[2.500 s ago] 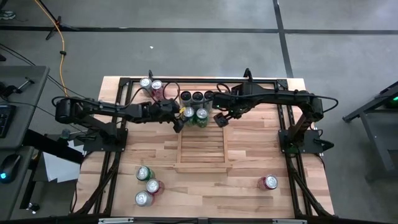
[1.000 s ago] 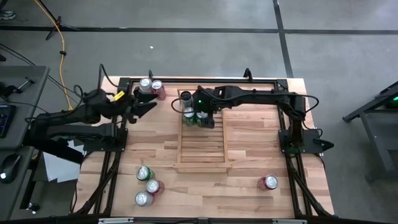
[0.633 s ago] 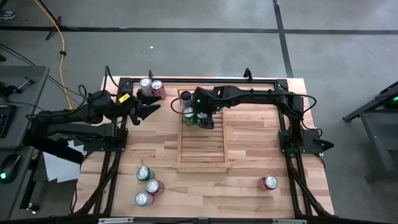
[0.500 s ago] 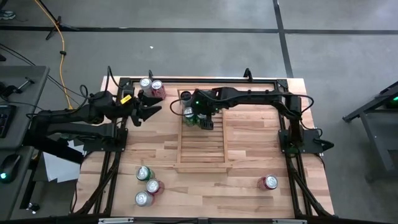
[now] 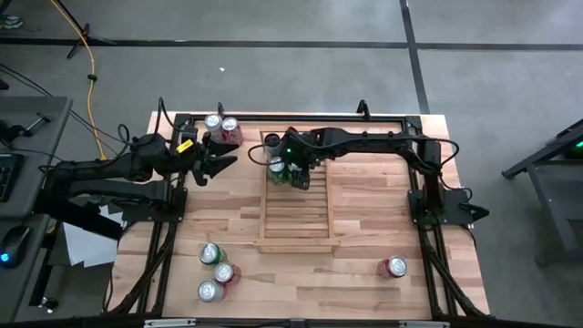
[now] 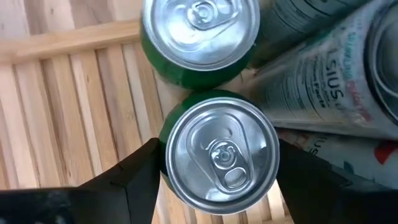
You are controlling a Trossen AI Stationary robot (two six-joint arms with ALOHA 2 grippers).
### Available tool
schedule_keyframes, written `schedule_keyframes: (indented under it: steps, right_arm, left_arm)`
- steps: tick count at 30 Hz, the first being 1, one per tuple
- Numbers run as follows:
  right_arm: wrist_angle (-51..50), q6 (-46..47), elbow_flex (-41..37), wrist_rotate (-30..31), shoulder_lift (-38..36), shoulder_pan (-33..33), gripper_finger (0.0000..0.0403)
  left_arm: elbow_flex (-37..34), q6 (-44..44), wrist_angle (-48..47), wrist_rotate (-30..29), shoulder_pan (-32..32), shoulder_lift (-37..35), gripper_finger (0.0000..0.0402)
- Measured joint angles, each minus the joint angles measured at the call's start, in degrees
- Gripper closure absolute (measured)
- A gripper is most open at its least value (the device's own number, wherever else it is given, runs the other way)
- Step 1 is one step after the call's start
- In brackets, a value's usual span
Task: Place canned beverage on shelf
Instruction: Adjust the green can on the shelf
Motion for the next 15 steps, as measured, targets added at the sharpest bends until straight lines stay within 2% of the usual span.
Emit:
schedule_keyframes:
  steps: [3, 15]
  right_arm:
    - [-1.32, 4.68, 0.02, 1.23, -0.25, 0.38, 0.0148]
    - [-4.43, 34.43, 0.02, 7.83, -0.91, 4.23, 0.0148]
  left_arm:
    - [0.00, 0.12, 0.00, 0.00, 0.00, 0.00, 0.0119]
    - [0.00, 0.21, 0.02, 0.00, 0.00, -0.02, 0.0119]
